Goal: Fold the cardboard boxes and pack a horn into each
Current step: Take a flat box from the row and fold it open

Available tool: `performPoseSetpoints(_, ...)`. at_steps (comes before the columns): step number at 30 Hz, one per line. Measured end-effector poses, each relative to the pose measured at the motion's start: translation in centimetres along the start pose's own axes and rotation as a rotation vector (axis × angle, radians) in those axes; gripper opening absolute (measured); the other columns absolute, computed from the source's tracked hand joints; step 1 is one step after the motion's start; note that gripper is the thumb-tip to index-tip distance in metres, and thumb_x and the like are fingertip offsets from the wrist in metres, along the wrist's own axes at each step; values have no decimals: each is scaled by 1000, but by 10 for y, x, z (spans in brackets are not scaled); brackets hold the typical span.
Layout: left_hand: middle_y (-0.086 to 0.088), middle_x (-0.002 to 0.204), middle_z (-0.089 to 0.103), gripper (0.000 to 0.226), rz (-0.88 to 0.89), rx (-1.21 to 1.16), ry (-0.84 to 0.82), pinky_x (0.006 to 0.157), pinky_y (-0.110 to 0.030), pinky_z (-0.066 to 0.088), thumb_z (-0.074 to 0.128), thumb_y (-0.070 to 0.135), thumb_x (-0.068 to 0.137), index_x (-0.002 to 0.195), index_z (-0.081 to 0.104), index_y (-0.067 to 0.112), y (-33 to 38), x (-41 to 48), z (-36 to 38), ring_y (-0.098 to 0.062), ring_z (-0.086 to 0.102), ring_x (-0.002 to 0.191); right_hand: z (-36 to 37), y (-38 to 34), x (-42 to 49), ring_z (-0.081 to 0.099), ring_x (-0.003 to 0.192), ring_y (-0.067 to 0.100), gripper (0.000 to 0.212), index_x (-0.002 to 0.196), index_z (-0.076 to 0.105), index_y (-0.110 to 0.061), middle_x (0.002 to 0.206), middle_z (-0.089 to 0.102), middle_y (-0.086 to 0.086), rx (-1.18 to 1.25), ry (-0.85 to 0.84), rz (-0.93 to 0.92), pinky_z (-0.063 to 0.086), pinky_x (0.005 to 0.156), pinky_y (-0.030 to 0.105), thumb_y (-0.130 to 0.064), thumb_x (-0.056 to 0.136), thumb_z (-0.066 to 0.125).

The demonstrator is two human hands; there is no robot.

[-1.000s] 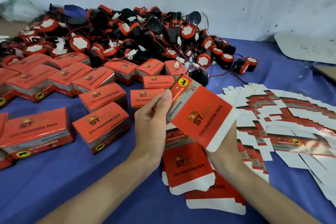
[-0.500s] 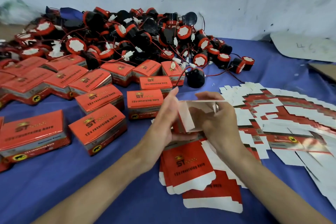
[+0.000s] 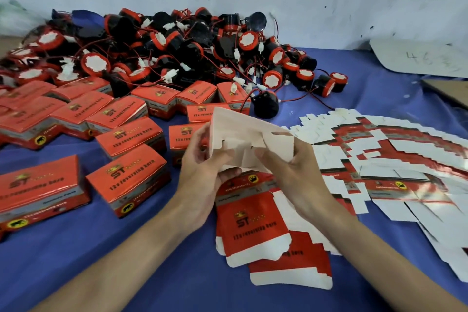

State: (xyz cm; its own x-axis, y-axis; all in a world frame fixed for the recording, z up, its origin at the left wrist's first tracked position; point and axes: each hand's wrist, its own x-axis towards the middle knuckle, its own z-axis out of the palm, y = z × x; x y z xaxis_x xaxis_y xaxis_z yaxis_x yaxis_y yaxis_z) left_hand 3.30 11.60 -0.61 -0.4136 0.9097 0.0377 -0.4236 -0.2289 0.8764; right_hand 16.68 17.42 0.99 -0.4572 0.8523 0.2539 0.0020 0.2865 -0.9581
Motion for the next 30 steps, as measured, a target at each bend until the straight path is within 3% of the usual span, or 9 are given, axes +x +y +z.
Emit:
performPoseSetpoints(3, 0, 106, 70, 43, 20, 125, -32, 64, -24, 55, 59, -1, 87, 125, 54, 18, -2, -2, 1, -15, 71, 88, 1, 1, 0, 66, 96, 11, 31, 110, 67, -22, 101, 71, -5, -21, 40, -32, 52, 74, 24, -1, 91, 54)
performPoseSetpoints(7, 3, 95, 73, 27, 4, 89, -11, 59, -22, 54, 55, 1, 92, 113, 59, 16, -2, -3, 1, -15, 72, 84, 4, -1, -3, 68, 98, 23, 23, 111, 68, -16, 102, 72, 4, 131, 3, 68, 55, 82, 43, -26, 94, 57)
performPoseSetpoints(12, 1, 85, 69, 22, -44, -34, 52, 53, -20, 51, 54, 0, 88, 107, 60, 10, -3, -1, 2, -8, 67, 71, 15, 0, -5, 66, 98, 21, 23, 109, 67, -13, 105, 69, 7, 37, 118, 8, 57, 77, 35, -3, 93, 54)
performPoseSetpoints(16, -6, 93, 64, 33, -66, -116, 69, 54, -20, 50, 52, 0, 89, 121, 54, 0, -4, -2, 4, -8, 63, 70, 18, 0, -5, 63, 104, 21, 28, 110, 67, -14, 108, 68, 6, -9, 158, -16, 55, 83, 35, 2, 89, 56)
performPoseSetpoints(20, -6, 93, 65, 33, -71, -139, 92, 55, -21, 51, 51, 1, 90, 123, 54, 2, -3, -4, 7, -8, 64, 71, 18, 0, -5, 61, 107, 17, 31, 111, 67, -17, 110, 67, 4, -58, 161, -27, 53, 88, 36, 1, 88, 58)
performPoseSetpoints(22, -4, 97, 68, 33, -58, -75, 123, 62, -25, 54, 55, 2, 89, 121, 56, 7, -5, -5, 8, -12, 66, 78, 16, 0, -5, 61, 106, 19, 32, 110, 67, -18, 109, 66, 4, -74, 140, -32, 52, 87, 38, 3, 87, 58)
performPoseSetpoints(26, 3, 99, 73, 35, 31, 273, 168, 75, -28, 56, 71, 10, 81, 113, 63, 20, -8, -6, 10, -13, 70, 91, 10, -4, -6, 62, 106, 14, 40, 108, 67, -24, 111, 66, 0, -146, 60, -83, 51, 93, 39, 6, 81, 63)
performPoseSetpoints(30, 19, 90, 71, 34, 138, 492, 235, 71, -23, 54, 76, 18, 77, 104, 63, 35, -8, -3, 6, 0, 67, 86, 5, -6, -5, 65, 101, 10, 37, 114, 66, -21, 107, 69, -5, -165, -64, -46, 54, 84, 36, -18, 77, 64)
